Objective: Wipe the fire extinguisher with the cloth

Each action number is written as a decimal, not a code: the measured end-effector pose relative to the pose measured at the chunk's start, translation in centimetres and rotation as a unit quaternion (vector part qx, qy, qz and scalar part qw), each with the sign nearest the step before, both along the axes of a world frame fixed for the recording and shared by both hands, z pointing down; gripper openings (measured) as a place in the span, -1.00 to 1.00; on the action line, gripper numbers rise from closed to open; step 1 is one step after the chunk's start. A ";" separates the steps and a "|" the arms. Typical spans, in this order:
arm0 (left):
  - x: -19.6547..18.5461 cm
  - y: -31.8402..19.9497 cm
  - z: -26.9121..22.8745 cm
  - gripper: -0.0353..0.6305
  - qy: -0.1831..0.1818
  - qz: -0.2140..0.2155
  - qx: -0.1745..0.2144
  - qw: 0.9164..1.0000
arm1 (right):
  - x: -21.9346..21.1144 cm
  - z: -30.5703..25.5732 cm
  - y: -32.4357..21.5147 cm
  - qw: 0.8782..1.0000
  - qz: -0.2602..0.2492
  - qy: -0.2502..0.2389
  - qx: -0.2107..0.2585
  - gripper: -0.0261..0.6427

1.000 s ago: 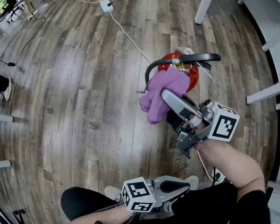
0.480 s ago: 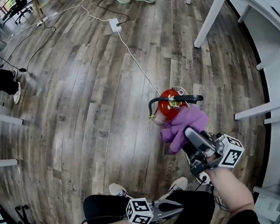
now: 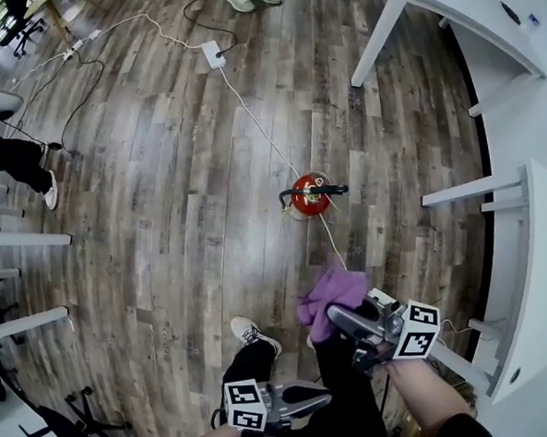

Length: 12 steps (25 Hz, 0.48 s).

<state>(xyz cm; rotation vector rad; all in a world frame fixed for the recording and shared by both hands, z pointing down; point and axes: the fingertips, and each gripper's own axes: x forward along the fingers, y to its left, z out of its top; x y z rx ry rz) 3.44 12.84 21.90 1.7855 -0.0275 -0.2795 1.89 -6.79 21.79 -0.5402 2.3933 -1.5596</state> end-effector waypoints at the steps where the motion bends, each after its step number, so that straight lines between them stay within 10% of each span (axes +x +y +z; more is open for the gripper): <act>1: -0.5 -0.7 -2.2 -0.89 -0.001 -0.001 0.012 1.000 | 0.2 -1.9 0.5 1.000 0.013 -0.003 -0.009 -0.66; 12: -3.6 -6.9 -17.5 -0.89 -0.077 -0.051 0.144 0.985 | 5.0 -16.1 4.9 0.993 0.115 -0.015 -0.001 -0.66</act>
